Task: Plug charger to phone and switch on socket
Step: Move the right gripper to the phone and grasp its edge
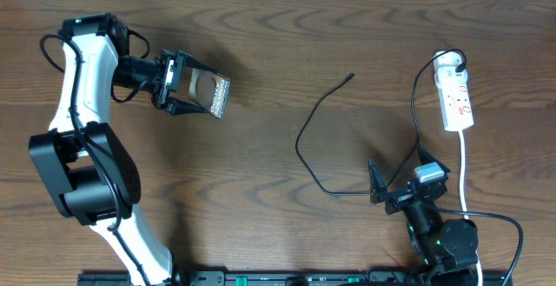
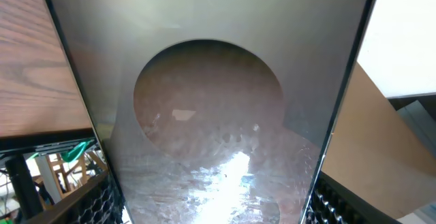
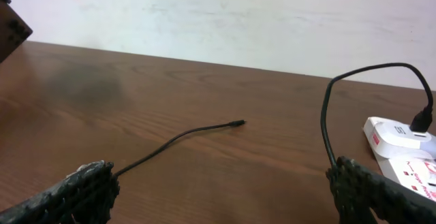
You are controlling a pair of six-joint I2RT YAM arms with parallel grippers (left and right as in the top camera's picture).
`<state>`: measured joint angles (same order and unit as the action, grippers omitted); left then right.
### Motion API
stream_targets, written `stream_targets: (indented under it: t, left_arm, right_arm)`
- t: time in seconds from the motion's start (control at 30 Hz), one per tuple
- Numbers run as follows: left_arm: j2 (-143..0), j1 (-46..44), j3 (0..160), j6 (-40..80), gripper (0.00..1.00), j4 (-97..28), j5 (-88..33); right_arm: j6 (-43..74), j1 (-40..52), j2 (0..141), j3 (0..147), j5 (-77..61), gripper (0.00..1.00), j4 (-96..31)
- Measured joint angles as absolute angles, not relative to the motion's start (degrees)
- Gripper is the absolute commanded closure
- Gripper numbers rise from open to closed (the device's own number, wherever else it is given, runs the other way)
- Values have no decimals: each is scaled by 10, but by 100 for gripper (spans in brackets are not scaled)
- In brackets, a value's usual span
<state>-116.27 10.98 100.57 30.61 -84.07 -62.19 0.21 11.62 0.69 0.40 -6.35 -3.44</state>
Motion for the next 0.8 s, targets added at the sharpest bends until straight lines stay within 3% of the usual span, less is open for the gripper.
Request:
stream_targets:
  t: [0.13, 0.23, 0.4, 0.57, 0.8]
  left_arm:
    - [-1163, 110, 1006, 310, 92, -839, -621]
    - [-1163, 109, 1006, 325, 93, -826, -601]
    - [-1163, 87, 1006, 368, 93, -786, -532]
    - [-1163, 25, 1006, 410, 93, -723, -461]
    - [-1163, -23, 1006, 435, 93, -708, -397]
  right_arm:
    - [46, 116, 7, 4, -87, 1, -23]
    - [235, 117, 10, 4, -164, 1, -26]
    - [455, 121, 29, 4, -265, 1, -23]
    - [538, 121, 58, 4, -326, 1, -22]
    - [548, 121, 147, 37, -368, 1, -16]
